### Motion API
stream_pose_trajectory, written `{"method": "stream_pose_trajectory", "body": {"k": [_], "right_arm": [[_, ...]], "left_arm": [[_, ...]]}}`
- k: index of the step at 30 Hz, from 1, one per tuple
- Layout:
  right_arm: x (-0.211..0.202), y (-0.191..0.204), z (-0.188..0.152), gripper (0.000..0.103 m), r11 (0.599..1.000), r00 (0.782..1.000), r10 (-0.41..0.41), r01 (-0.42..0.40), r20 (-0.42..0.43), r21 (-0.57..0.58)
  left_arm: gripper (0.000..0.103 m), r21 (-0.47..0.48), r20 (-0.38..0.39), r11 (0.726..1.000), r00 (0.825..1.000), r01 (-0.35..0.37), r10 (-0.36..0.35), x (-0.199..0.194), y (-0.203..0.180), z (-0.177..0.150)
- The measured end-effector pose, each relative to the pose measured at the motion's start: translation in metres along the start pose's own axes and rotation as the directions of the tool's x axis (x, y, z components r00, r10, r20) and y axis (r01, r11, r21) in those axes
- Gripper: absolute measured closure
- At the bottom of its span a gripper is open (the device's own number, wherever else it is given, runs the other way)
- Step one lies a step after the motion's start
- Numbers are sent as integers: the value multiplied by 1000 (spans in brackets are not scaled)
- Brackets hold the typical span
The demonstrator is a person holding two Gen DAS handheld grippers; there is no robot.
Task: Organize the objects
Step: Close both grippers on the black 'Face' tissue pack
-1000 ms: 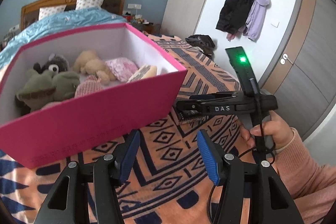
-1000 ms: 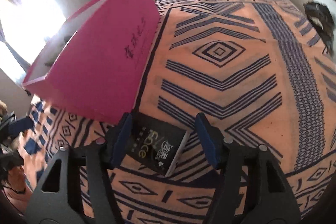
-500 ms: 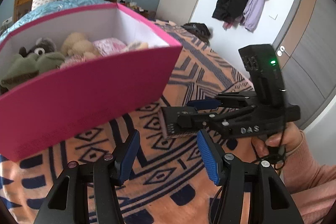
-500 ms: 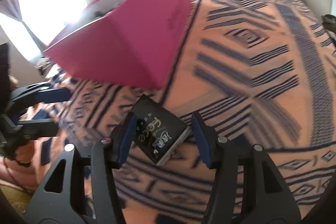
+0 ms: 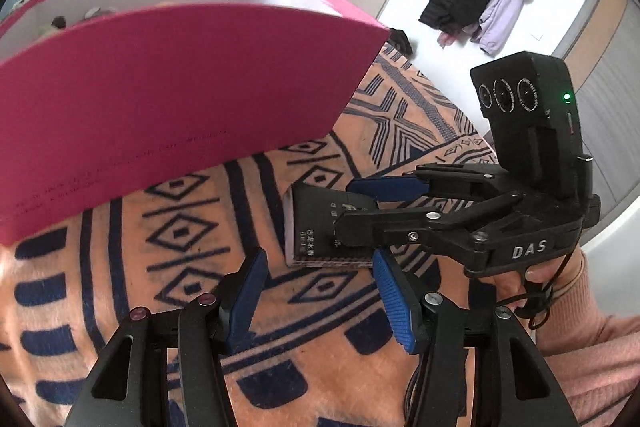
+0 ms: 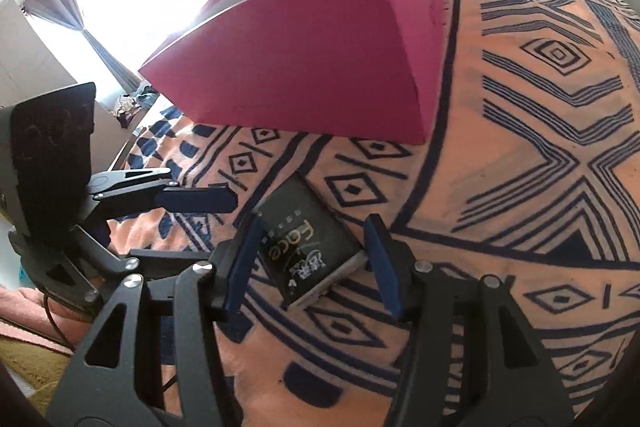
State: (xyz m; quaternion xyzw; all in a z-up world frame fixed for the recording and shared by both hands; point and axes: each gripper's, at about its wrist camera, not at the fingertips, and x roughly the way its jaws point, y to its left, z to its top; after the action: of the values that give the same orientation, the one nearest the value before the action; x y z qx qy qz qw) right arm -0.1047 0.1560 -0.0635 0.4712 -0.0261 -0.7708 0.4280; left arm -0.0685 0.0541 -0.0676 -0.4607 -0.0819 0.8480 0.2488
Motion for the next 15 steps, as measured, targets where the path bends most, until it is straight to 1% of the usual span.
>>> {"method": "stream_pose_trajectory", "body": {"k": [3, 7, 15], "right_arm": [[5, 6, 1, 46, 1000, 1000, 10, -10, -8, -12], [8, 12, 2, 46, 1000, 1000, 19, -19, -12, -19], [9, 19, -1, 45, 999, 999, 32, -33, -24, -41]], "left_arm": [[53, 10, -8, 1000, 1000, 17, -17, 1, -2, -2], [53, 34, -23, 999, 1000, 13, -12, 1, -9, -7], [53, 39, -39, 998, 998, 41, -39, -4, -12, -19]]}}
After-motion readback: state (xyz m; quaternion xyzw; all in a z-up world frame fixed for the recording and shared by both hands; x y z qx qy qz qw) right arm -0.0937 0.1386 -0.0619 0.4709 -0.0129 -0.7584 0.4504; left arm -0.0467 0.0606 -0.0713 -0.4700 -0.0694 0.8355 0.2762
